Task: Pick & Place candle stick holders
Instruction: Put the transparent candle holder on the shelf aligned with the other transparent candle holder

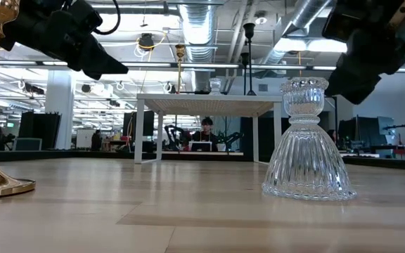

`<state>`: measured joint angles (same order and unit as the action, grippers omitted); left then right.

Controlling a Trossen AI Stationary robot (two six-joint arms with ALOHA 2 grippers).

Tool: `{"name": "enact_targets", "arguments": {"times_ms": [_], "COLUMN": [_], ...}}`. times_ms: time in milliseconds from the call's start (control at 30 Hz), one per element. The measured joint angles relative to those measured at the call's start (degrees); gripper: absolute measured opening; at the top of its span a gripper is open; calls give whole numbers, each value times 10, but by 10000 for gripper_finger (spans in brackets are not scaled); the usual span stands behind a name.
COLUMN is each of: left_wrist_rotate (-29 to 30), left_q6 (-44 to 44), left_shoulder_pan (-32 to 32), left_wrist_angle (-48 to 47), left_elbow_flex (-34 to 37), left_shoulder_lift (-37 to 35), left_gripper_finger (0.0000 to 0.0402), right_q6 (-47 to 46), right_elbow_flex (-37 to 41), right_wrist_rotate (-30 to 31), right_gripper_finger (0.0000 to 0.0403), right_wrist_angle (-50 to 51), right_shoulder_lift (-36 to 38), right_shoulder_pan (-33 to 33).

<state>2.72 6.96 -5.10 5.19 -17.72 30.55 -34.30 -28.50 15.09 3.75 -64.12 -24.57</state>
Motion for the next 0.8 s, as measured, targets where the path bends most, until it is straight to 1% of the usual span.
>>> {"name": "enact_targets", "arguments": {"times_ms": [67, 267, 433, 800], "left_wrist_rotate": [0, 0, 0, 0], "left_q6": [0, 0, 4, 7], "left_shoulder_pan": [0, 0, 0, 0], "left_wrist_angle": [0, 0, 1, 18], "left_elbow_flex": [0, 0, 0, 0], "left_shoulder_lift": [0, 0, 0, 0], "left_gripper_finger": [8, 8, 8, 8], "right_q6": [-1, 0, 73, 78], "right_elbow_flex": [6, 17, 17, 17], "right_wrist_rotate": [0, 0, 0, 0], "right_gripper_finger": [1, 1, 1, 1], "right_wrist_angle": [-13, -6, 7, 4], "right_shoulder_lift": [0, 0, 0, 0], "right_shoulder_pan": [-2, -2, 8, 52]}}
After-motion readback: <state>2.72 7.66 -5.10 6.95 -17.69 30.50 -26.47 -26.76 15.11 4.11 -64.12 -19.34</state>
